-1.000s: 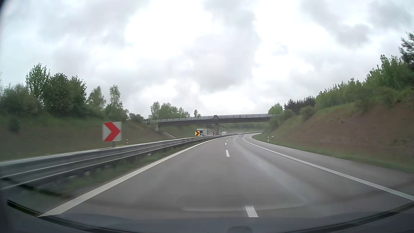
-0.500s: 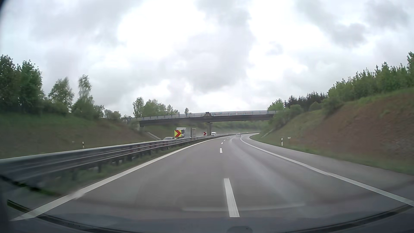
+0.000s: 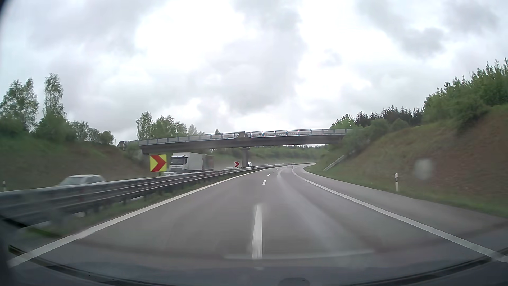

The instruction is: Follow the waypoints while adhering to traffic rules and regulations

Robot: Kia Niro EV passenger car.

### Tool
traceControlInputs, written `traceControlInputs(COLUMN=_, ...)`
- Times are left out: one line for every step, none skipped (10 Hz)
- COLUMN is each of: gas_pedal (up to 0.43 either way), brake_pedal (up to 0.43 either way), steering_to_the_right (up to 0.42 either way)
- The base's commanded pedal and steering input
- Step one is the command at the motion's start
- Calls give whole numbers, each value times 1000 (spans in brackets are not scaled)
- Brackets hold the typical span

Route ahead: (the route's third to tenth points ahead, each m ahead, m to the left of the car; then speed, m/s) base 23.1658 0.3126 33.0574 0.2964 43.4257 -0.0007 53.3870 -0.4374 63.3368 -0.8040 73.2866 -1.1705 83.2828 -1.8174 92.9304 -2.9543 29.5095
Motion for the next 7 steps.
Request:
traceControlInputs(gas_pedal=268, brake_pedal=0, steering_to_the_right=9)
traceControlInputs(gas_pedal=268, brake_pedal=0, steering_to_the_right=9)
traceControlInputs(gas_pedal=268, brake_pedal=0, steering_to_the_right=9)
traceControlInputs(gas_pedal=268, brake_pedal=0, steering_to_the_right=9)
traceControlInputs(gas_pedal=268, brake_pedal=0, steering_to_the_right=8)
traceControlInputs(gas_pedal=268, brake_pedal=0, steering_to_the_right=8)
traceControlInputs(gas_pedal=268, brake_pedal=0, steering_to_the_right=8)
